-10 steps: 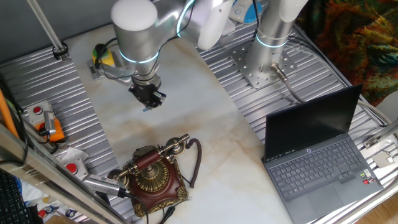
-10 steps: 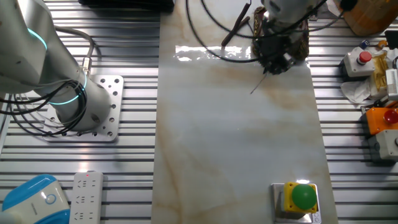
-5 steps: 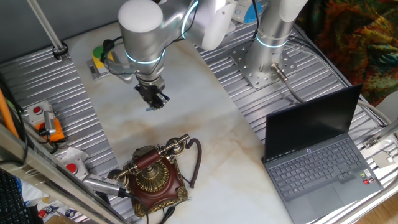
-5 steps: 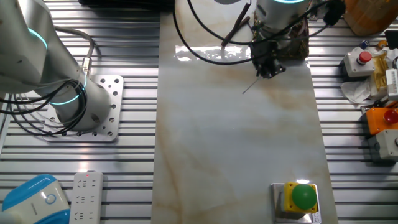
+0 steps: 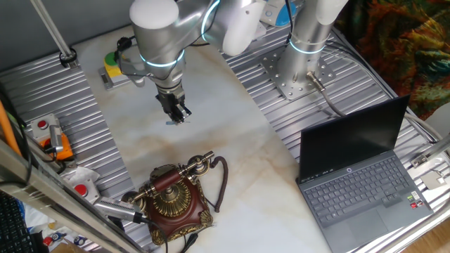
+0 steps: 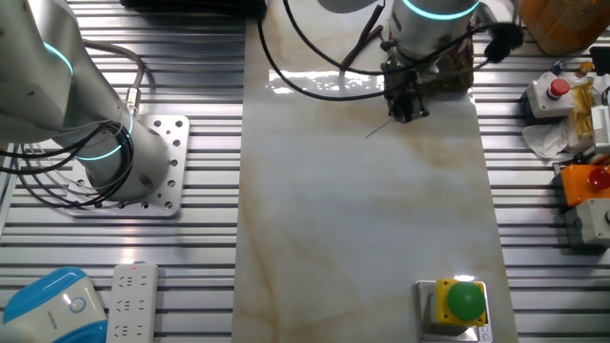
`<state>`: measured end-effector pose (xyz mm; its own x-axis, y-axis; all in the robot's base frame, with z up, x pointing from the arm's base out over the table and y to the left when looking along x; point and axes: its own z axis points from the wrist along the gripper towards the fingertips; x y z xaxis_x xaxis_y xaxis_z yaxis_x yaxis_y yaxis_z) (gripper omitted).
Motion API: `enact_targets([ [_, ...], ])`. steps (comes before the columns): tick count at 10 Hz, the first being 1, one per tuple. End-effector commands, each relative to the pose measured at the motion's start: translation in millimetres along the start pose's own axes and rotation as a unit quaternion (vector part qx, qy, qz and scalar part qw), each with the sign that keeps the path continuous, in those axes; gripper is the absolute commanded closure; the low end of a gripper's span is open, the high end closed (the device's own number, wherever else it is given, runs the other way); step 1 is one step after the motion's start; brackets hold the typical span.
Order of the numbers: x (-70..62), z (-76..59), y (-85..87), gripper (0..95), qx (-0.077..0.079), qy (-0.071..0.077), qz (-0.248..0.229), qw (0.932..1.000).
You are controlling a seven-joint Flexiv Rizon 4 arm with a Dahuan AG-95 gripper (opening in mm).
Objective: Dial a number on an old rotary phone
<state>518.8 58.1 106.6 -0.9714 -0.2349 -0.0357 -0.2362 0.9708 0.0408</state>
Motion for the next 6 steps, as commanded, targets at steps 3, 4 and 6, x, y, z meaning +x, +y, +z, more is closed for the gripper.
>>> enact_targets([
  [3, 7.7, 3.1, 7.3, 95.0, 0.003, 0.010, 0.005, 0.9999],
  [4, 7.8, 3.2, 7.3, 95.0, 0.005, 0.012, 0.003, 0.9999],
  [6, 7.7, 3.6, 7.2, 95.0, 0.005, 0.016, 0.003, 0.9999],
])
